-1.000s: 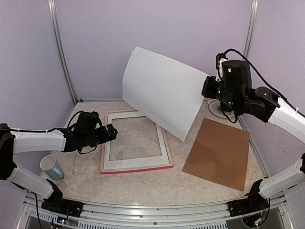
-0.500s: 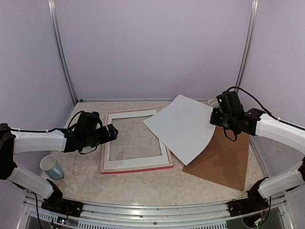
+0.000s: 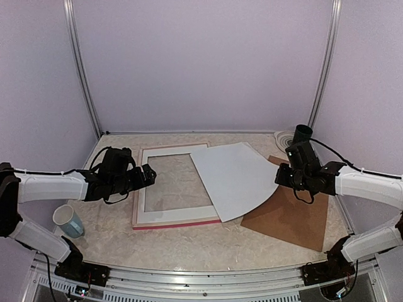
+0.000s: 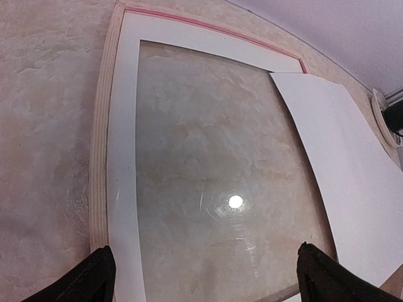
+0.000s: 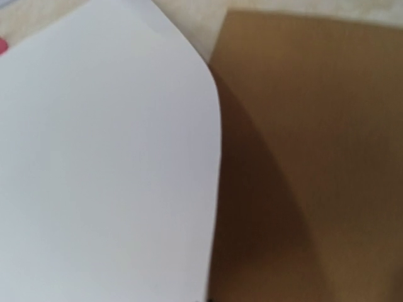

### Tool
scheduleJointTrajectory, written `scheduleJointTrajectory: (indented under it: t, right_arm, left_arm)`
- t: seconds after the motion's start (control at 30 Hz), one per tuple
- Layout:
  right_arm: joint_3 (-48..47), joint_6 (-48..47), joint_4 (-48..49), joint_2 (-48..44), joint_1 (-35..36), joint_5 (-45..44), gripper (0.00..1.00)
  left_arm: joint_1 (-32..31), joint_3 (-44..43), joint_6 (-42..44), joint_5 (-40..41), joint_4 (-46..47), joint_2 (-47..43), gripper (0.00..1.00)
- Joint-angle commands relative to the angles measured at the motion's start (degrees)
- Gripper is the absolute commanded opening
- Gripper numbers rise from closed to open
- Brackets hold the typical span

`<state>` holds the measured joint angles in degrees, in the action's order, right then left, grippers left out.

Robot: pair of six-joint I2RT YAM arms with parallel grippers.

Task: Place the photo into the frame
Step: Turn over the photo, then place the photo on the frame body.

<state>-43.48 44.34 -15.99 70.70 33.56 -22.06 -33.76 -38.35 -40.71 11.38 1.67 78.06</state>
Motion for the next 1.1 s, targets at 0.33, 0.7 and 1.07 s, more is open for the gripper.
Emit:
scheduleJointTrajectory:
  t: [0.33,0.7,1.07]
  right_arm:
    - [6.1,9.9,4.4,-3.4,6.0,2.6,0.04]
    - [7.1,15.0,8.9,1.7,7.0,3.7,0.09]
    - [6.2,13.3,10.0,1.1,7.1,12.0,0.45]
  left_arm:
    - [-0.9,0.6,-0.6,-0.5,1.8,2.6,0.99]
    - [-1.3,0.4,-0.8,-0.4,2.4,3.6,0.99]
    - [-2.0,0.6,-1.0,-0.5,2.2,3.3,0.99]
